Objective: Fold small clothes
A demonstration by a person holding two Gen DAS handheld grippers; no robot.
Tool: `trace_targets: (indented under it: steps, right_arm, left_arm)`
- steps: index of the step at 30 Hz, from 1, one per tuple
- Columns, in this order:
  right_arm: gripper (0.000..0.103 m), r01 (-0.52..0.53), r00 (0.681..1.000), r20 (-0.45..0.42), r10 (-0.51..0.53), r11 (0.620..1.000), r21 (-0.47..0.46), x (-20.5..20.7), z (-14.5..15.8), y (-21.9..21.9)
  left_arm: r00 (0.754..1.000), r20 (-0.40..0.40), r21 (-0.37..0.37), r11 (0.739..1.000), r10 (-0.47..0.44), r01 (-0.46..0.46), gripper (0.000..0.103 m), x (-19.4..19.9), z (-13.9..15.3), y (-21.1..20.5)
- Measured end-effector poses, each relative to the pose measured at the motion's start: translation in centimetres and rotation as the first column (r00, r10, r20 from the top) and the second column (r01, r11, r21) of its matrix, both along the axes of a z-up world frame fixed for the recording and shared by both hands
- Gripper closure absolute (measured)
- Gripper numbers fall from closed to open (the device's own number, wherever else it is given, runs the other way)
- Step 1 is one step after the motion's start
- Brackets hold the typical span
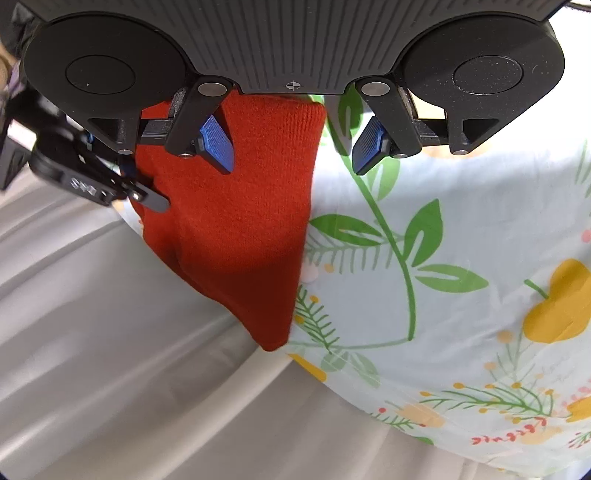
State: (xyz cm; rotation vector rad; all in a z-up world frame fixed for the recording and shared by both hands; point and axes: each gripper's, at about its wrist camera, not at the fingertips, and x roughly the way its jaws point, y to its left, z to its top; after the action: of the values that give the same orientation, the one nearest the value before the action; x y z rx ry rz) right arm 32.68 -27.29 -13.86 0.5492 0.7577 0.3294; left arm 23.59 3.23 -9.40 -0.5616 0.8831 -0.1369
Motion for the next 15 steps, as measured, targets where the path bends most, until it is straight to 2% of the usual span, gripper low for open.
trace_targets:
  steps: [1,3,4,6,8,10,11,12,15]
  right_arm:
    - [0.087,-0.010,1.000,0.014,0.011,0.999,-0.045,0.2,0.5,0.7]
    - [0.090,-0.042,0.997,0.057,0.051,0.988,-0.148,0.0,1.4,2.2]
    - [0.091,-0.049,0.993,0.093,0.073,0.970,-0.236,-0.4,2.0,3.1]
    - [0.093,-0.021,0.978,0.183,0.104,0.913,-0.408,-1.2,3.2,4.4]
    - [0.094,0.025,0.960,0.260,0.102,0.895,-0.444,-2.5,4.7,4.0]
    - [0.094,0.078,0.952,0.297,0.070,0.885,-0.458,-3.5,5.4,2.9]
    - [0.094,0.111,0.948,0.313,0.054,0.867,-0.486,-3.7,5.3,2.6]
    - [0.094,0.141,0.947,0.319,0.037,0.845,-0.516,-3.9,5.1,2.2]
    - [0.094,0.204,0.957,0.284,-0.054,0.823,-0.530,-3.7,3.8,0.5]
  left_arm:
    - [1.000,0.009,0.008,1.000,-0.013,0.013,0.027,-0.2,0.1,-0.2]
    - [0.999,0.032,0.033,0.999,-0.032,0.031,0.027,-0.5,0.5,-1.0]
    - [0.998,0.040,0.050,0.998,-0.042,0.040,0.027,-0.7,0.8,-1.3]
    - [0.995,0.056,0.083,0.994,-0.079,0.074,0.026,-1.1,1.1,-2.1]
    - [0.991,0.065,0.128,0.986,-0.116,0.107,0.026,-1.7,1.4,-3.1]
    - [0.984,0.076,0.176,0.973,-0.163,0.148,0.026,-2.2,1.4,-4.2]
    - [0.980,0.078,0.194,0.967,-0.181,0.163,0.026,-2.4,1.3,-4.7]
    - [0.979,0.074,0.206,0.963,-0.192,0.174,0.026,-2.5,1.2,-5.2]
    - [0.974,0.061,0.217,0.955,-0.218,0.200,0.025,-2.2,0.5,-6.5]
